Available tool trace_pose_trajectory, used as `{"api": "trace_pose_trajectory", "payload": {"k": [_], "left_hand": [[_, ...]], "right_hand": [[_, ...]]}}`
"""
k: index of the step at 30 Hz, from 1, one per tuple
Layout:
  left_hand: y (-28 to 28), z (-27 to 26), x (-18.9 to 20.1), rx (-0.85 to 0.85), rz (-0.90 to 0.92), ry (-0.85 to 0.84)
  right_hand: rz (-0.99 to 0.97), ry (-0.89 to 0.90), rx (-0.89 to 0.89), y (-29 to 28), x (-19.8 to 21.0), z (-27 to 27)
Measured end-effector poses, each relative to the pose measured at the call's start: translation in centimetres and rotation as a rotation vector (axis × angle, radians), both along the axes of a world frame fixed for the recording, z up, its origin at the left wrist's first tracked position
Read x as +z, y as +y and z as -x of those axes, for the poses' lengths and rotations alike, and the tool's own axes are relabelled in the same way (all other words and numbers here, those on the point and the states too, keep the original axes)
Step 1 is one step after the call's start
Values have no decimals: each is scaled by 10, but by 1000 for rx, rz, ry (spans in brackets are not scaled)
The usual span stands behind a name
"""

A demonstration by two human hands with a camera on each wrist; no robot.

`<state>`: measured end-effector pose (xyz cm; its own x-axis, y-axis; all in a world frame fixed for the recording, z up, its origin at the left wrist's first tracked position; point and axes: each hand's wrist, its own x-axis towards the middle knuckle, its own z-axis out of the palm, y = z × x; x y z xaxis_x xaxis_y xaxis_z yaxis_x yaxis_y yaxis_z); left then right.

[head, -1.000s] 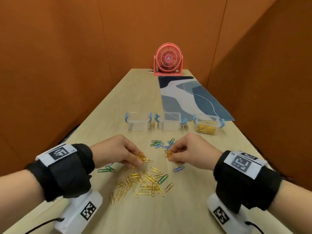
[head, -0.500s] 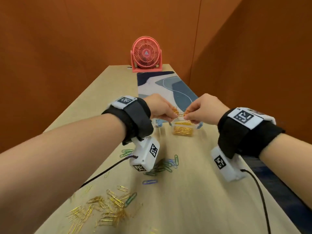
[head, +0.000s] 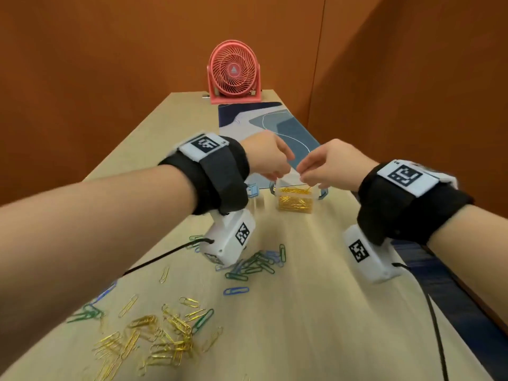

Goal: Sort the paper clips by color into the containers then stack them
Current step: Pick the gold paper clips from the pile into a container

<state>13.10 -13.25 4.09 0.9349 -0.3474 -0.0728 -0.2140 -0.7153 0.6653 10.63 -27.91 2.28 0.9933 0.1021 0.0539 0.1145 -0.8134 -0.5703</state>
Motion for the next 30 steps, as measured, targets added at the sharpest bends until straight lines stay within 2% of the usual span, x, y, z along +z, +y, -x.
{"api": "trace_pose_trajectory", "payload": {"k": [3, 5, 8, 10, 14, 16, 18, 22, 25, 27, 30], "left_hand": [[32, 35, 8, -101, -47, -22], [61, 67, 7, -225, -184, 13], [110, 109, -4, -352, -483, 197], [141, 128, -12, -356, -582, 329], [191, 147, -22, -285, -701, 496], [205, 155, -28, -278, -733, 561], [210, 163, -35, -280, -698, 583], [200, 171, -49, -253, -450, 440], [192, 164, -51, -221, -296, 280], [187, 157, -50, -217, -273, 115], [172, 152, -56, -325, -360, -124]], "right_hand": [[-46, 30, 102, 9, 9, 31], [-23, 168, 243, 20, 10, 62], [218, 377, 424, 38, -1, 112], [325, 439, 512, 52, -10, 137], [400, 456, 614, 79, -24, 154], [400, 436, 634, 91, -32, 153], [322, 431, 641, 101, -38, 151], [171, 383, 629, 118, -45, 144], [160, 236, 583, 121, -42, 135], [204, 133, 545, 117, -37, 130], [282, 116, 594, 112, -38, 131]]}}
